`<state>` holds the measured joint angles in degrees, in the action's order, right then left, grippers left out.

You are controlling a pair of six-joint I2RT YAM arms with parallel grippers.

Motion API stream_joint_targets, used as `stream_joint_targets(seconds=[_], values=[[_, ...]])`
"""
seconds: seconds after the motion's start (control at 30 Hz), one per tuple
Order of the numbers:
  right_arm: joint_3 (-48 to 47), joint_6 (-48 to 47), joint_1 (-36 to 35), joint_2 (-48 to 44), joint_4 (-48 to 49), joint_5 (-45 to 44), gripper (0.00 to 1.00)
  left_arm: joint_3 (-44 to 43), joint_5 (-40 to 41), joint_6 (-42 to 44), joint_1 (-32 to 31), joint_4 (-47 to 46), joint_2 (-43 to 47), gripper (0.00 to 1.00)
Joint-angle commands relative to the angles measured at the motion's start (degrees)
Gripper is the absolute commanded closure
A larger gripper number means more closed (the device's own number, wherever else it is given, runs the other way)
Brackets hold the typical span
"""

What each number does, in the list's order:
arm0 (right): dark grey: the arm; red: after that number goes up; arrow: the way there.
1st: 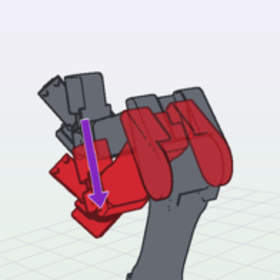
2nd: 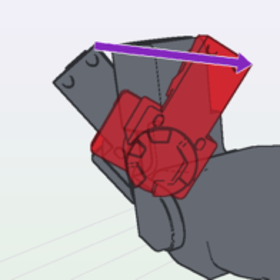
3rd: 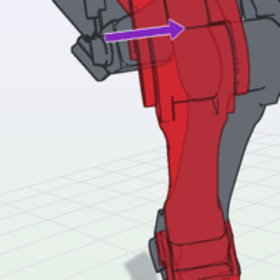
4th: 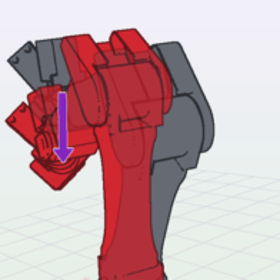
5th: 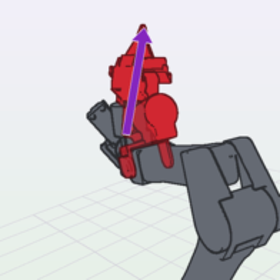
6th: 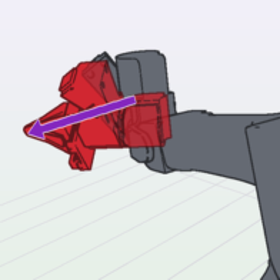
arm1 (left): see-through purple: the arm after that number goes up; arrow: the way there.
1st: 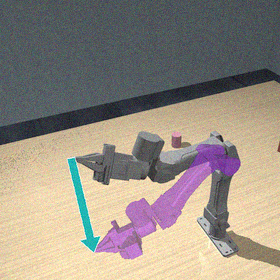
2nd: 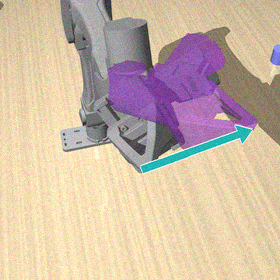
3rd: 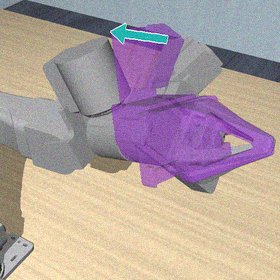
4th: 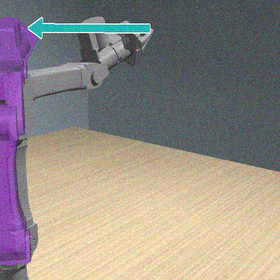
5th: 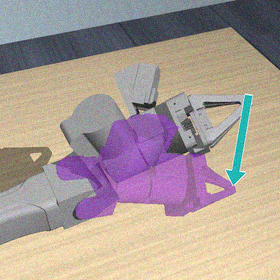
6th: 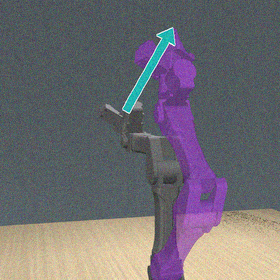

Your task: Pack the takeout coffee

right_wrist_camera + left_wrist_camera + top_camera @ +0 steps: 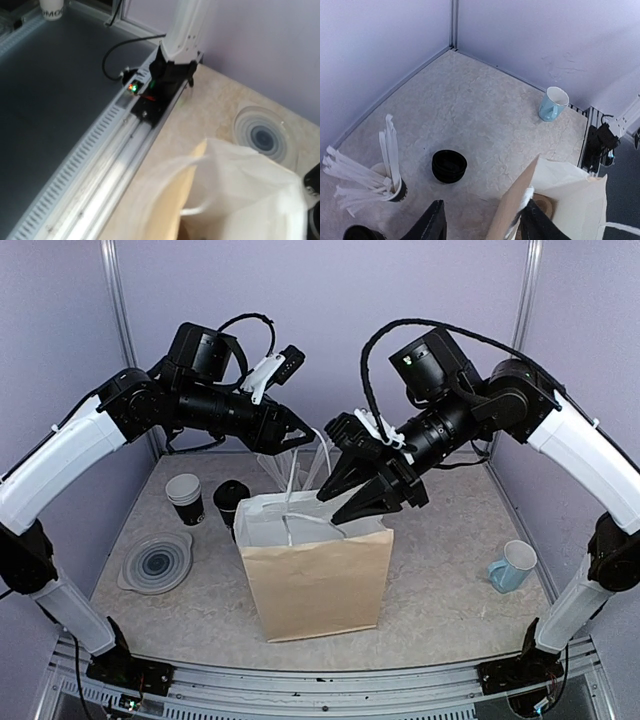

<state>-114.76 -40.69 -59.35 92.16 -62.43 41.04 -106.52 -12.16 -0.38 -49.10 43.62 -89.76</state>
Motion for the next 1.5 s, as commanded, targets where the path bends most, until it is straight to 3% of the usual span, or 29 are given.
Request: stream_joint_targets(seconds=[0.0,0.1,0.3,0.73,1.03,1.1,1.17,1.2,1.27,1.3,1.37,1.4,1.47], values=[[2.35,-0.70,2.63,-1.41,-0.21,1.90,0.55,1.48,5.90,1.54,0.59,-0.35,-0.23,0.42],[1.75,-2.42,5.07,-2.72,-2.94,5.05,0.41,0.67,6.14,3.25,-0.09,1.11,-0.09,0.35],[1.94,-1.83,9.66,-4.44,-3.36,8.54,0.38,5.22,6.03,4.23,-1.57,-2.81,5.44,0.23],[10.61,-1.01,10.40,-2.88,0.06,7.79,0.39,11.83,7.50,5.50,-1.11,-5.77,7.19,0.19],[13.55,3.19,6.16,0.33,7.09,-0.34,0.37,7.87,6.33,14.44,-0.14,-5.70,-0.96,0.21],[13.22,4.97,6.01,1.66,8.98,-1.90,0.40,6.50,6.14,15.38,0.09,-5.62,-2.56,0.25],[12.29,6.34,6.00,3.12,9.98,-2.92,0.49,5.10,4.89,16.25,0.74,-5.01,-4.14,0.34],[11.75,6.92,6.00,3.65,10.12,-3.33,0.59,4.26,4.16,16.36,1.11,-4.76,-4.96,0.42],[10.39,7.32,6.00,3.87,10.15,-3.59,0.94,2.42,2.02,16.04,1.48,-4.24,-6.03,0.60],[9.87,7.41,5.96,3.48,10.26,-3.56,1.00,1.35,0.88,15.66,1.40,-4.10,-6.33,0.70],[9.16,7.25,6.07,2.02,10.65,-3.66,1.00,-0.78,-1.60,14.52,1.18,-4.71,-6.11,0.94],[8.67,6.83,6.09,1.22,10.61,-3.80,1.00,-1.29,-2.36,13.96,0.87,-5.52,-5.78,1.00],[6.91,5.75,6.28,0.00,9.80,-4.07,1.00,-1.85,-2.62,13.66,0.16,-7.08,-4.29,1.00]])
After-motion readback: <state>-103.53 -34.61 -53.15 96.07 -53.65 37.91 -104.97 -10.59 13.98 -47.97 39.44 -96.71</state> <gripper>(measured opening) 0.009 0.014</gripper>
